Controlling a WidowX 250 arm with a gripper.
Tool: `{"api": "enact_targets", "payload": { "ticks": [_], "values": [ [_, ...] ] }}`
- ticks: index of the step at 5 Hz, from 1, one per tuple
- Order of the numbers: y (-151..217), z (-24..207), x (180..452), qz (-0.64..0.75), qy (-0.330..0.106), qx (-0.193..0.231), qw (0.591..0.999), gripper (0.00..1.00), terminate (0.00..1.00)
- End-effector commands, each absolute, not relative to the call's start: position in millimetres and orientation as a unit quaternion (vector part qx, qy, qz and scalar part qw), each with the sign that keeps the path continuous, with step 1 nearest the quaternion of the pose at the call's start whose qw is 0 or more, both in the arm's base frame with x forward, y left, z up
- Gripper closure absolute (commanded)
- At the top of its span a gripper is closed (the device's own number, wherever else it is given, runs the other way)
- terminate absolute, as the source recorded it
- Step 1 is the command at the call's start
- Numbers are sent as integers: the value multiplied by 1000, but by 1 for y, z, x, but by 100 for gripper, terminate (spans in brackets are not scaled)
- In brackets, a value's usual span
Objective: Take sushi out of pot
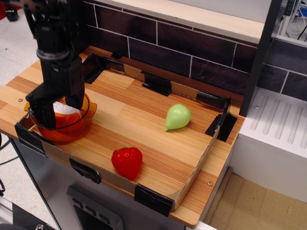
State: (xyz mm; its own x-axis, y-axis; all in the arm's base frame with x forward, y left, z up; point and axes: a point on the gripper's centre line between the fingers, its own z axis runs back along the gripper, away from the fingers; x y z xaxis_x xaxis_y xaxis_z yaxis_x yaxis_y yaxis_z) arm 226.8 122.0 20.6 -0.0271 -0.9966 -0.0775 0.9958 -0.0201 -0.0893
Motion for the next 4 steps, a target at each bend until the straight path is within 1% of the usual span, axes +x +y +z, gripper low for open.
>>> {"api": "enact_targets", "payload": {
  "ticks": [1,2,3,4],
  "values": [
    [120,20,236,-720,68,14,690,100,0],
    [122,29,239,-712,58,15,700,100,0],
    [123,60,252,-682,28,34,730,100,0],
    [127,99,273,-640,9,27,768,100,0]
  ]
}}
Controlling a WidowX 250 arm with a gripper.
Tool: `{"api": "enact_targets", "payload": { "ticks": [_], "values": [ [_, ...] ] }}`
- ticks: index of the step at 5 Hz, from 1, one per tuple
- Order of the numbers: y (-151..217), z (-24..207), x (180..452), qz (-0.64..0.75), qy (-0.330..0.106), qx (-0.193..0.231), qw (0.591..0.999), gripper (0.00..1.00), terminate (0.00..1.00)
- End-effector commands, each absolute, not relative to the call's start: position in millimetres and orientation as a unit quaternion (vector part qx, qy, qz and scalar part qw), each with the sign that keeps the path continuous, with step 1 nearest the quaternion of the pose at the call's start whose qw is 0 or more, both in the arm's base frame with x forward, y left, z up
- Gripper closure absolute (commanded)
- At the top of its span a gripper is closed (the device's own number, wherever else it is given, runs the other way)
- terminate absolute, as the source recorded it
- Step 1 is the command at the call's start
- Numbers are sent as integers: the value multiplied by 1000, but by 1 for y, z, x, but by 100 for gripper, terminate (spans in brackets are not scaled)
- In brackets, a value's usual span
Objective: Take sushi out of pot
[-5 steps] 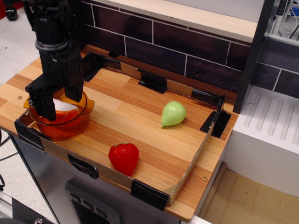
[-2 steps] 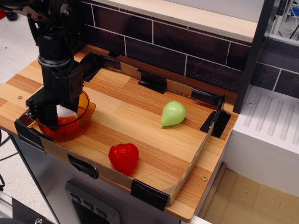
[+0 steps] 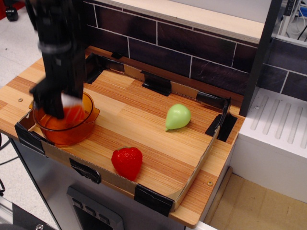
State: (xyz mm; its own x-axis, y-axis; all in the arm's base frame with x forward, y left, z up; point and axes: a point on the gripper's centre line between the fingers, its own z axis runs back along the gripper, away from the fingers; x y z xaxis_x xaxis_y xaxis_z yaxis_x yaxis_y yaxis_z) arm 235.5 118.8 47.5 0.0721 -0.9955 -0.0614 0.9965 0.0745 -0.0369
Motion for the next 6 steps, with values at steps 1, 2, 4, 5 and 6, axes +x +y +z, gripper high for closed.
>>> {"api": "enact_targets", "payload": {
  "ticks": [1,2,4,5,6],
  "values": [
    [122,124,304,-584,-6,-22,812,100,0],
    [106,111,328,-549,-11,-10,836,100,0],
    [77,67,340,-568,-3,-14,823,100,0],
    [64,51,345,-574,-7,-17,819,100,0],
    [61,35,348,-583,-3,-9,812,100,0]
  ]
}}
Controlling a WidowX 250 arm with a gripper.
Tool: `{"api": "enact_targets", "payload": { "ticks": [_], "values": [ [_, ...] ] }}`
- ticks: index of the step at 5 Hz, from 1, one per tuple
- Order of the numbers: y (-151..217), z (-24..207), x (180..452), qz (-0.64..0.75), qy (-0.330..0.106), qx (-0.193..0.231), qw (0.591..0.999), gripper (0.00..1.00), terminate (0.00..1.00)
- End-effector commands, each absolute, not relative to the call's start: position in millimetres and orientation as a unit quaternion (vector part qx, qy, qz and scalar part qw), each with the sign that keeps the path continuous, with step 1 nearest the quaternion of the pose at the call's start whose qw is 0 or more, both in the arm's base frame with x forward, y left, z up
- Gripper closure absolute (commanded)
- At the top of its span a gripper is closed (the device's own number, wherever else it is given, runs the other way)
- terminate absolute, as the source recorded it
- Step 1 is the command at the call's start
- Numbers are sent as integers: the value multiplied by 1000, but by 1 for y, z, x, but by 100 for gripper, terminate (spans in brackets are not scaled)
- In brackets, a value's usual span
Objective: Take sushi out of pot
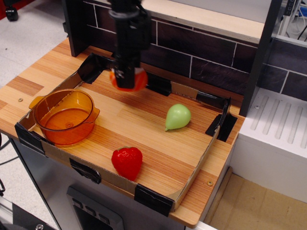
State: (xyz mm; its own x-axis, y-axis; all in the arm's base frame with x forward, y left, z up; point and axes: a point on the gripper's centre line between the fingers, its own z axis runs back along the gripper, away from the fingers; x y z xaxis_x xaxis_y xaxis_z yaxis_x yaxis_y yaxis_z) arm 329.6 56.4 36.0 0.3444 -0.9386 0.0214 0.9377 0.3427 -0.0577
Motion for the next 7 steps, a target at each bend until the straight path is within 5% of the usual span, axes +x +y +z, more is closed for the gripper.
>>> {"api": "enact_targets", "payload": {
  "ticks": [1,2,4,6,7],
  "values": [
    [59,27,346,-592,-5,4,806,100,0],
    [57,26,344,-605,13,9,796,0,0],
    [68,66,347,-595,-20,39,803,0,0],
    [82,155,337,-556,-103,25,825,0,0],
    [82,155,337,-556,-103,25,825,0,0]
  ]
}}
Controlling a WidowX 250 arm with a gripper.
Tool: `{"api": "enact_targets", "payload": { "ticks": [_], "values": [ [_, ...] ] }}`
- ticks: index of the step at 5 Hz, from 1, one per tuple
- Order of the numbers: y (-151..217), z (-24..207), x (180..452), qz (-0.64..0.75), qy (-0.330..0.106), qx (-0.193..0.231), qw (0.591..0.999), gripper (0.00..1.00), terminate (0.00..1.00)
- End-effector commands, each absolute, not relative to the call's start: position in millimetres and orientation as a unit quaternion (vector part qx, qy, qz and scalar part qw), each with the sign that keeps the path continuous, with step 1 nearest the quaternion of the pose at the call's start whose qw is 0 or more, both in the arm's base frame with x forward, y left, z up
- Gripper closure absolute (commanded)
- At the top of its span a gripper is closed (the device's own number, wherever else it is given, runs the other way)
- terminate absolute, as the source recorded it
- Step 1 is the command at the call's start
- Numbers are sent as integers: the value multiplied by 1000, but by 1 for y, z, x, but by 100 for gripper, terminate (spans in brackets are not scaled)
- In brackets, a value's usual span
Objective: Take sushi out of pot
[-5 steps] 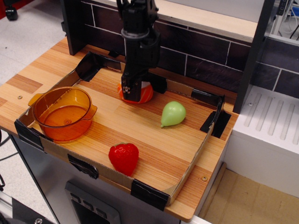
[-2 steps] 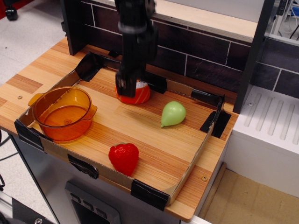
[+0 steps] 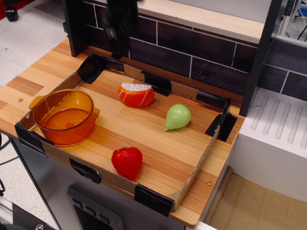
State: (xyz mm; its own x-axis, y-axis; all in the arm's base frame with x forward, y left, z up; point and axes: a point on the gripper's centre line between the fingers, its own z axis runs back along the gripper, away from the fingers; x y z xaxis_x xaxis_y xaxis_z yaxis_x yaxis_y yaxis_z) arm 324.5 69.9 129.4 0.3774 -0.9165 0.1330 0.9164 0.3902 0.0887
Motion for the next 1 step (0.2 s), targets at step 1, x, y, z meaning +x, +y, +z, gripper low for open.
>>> {"api": "enact_targets", "payload": {
  "ticks": [1],
  "values": [
    [82,155,337,-556,-103,25,825,0,100]
  ]
}}
